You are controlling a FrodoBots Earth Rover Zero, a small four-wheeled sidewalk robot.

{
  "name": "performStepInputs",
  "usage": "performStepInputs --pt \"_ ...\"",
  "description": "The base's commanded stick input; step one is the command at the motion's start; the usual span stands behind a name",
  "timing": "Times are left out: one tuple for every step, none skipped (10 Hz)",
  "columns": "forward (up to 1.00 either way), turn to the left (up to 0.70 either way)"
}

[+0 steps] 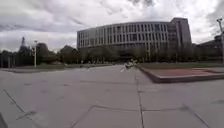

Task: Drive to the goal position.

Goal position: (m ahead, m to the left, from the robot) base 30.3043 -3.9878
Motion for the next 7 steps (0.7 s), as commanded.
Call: performStepInputs --pt "0.7 0.01" --pt "0.7 0.01" --pt "0.7 0.01" --pt "0.7 0.01" --pt "0.7 0.01" --pt "0.7 0.01" --pt "0.7 0.01"
